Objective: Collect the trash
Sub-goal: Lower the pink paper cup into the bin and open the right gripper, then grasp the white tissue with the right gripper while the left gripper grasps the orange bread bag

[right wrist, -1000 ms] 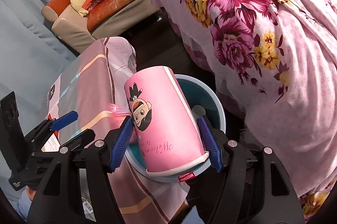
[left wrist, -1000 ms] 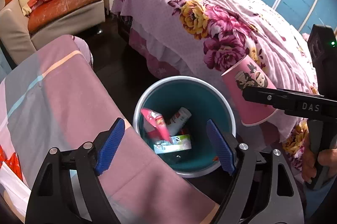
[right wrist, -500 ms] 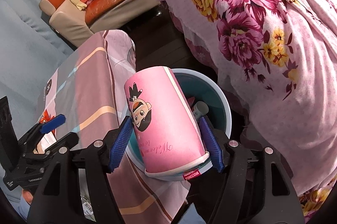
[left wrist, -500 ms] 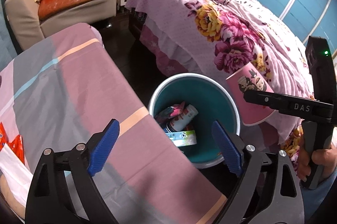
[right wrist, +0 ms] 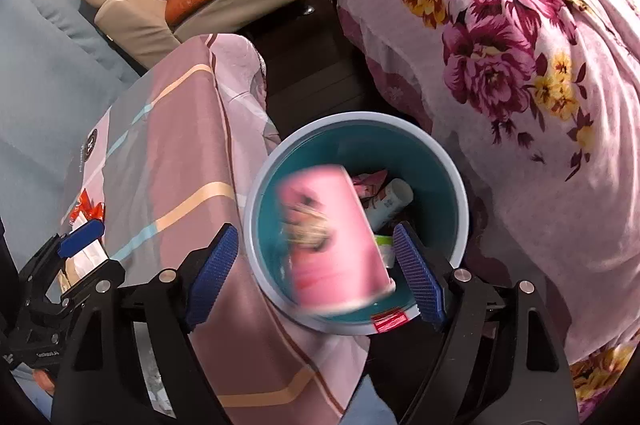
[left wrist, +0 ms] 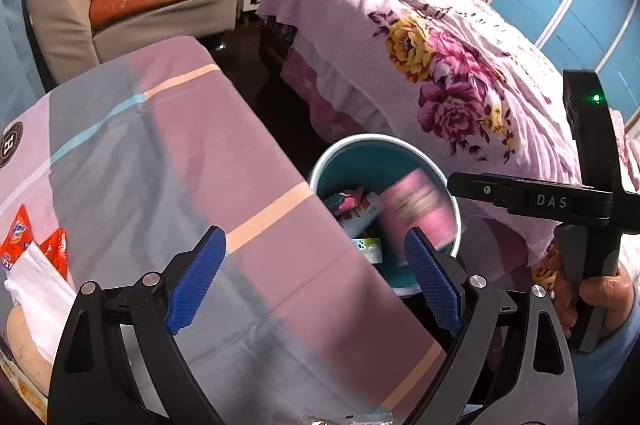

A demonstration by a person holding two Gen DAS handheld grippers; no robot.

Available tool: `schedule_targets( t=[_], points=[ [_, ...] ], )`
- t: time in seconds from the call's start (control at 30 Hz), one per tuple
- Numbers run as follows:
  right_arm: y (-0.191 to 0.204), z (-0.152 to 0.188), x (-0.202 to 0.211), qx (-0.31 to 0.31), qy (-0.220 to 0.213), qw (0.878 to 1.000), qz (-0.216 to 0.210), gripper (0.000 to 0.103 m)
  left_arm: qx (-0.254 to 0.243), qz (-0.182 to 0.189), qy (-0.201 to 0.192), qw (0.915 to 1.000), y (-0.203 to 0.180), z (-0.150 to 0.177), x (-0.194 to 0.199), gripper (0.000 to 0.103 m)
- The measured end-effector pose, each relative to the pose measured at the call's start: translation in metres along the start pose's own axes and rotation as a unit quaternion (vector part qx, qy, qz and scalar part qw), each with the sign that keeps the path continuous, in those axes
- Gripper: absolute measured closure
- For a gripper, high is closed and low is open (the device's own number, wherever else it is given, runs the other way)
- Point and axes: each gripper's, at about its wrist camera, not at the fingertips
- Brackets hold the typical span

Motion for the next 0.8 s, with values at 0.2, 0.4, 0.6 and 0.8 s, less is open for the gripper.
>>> schedule_targets(
  t=[0.2,0.4,0.6,0.8],
  points=[
    [0.015,0.004,0.004,0.007,0.004,1.000,0.005,0.026,0.013,0.002,-0.006,0.9999,0.013,0.006,0.013,0.012],
    [0.042,0.011,0.006,0.031,0.011,0.999,0.001,0.022,0.023,-0.012,-0.012,0.9996,0.031,0.020,0.033,0.012],
    [0.087,0.024,0.002,0.070,0.025,0.997,-0.007,0.022,0.046,-0.034,-0.026,0.9980,0.064,0.039,0.062,0.011],
    [0.141,0.041,-0.003,0.113,0.042,0.993,-0.014,0.022,0.075,-0.062,-0.041,0.9944,0.105,0.062,0.097,0.011]
  ],
)
Point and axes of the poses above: each gripper's, at about its wrist camera, not at the fingertips, and x roughly against the way its jaws point, y to its left, z to its underside, and after that the axes turned 2 degrees about -y, right-handed
